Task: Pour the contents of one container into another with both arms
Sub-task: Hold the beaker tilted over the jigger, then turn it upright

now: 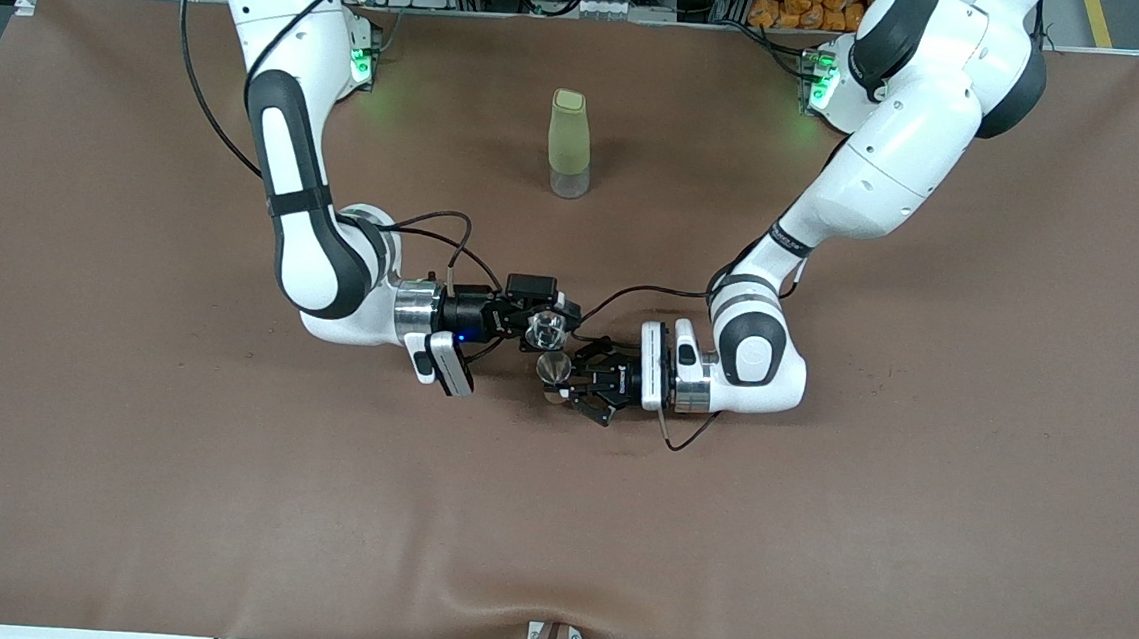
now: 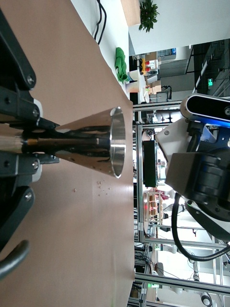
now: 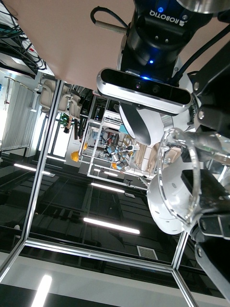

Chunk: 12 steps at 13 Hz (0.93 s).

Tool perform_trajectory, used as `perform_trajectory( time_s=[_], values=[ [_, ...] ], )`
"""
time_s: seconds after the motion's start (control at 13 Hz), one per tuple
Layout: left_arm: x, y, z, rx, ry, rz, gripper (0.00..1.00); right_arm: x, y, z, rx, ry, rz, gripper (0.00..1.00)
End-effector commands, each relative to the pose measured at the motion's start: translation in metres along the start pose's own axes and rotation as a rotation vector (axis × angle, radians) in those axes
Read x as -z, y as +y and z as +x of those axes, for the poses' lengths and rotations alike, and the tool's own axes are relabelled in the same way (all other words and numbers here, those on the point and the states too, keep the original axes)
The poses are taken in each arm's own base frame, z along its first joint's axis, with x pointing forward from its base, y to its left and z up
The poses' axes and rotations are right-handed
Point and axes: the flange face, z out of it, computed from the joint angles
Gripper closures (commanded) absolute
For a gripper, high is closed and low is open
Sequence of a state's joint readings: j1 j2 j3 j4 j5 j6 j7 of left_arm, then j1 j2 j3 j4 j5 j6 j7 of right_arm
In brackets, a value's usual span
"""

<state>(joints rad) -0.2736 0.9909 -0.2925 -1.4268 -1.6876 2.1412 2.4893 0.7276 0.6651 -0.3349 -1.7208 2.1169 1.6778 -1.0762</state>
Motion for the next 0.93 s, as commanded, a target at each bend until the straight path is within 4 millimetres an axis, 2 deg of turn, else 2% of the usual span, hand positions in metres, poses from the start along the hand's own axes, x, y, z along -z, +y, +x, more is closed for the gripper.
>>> perform_trajectory(
  time_s=[0.0, 0.69, 0.85],
  values=[
    [-0.0059, 0.0009, 0.0009, -0.013, 0.031, 0.014, 1.00, -0.0003, -0.0066, 0.0061, -0.065, 0.018, 0.018, 1.00],
    [-0.0098, 0.0030, 0.0008, 0.002, 0.043, 0.026, 1.00, 0.0014, -0.0083, 0.0103, -0.185, 0.017, 0.019, 1.00],
    [-0.0100, 0.0045, -0.0045, 0.010, 0.041, 0.026, 1.00, 0.0028, -0.0084, 0.0128, -0.206, 0.018, 0.020, 1.00]
  ],
)
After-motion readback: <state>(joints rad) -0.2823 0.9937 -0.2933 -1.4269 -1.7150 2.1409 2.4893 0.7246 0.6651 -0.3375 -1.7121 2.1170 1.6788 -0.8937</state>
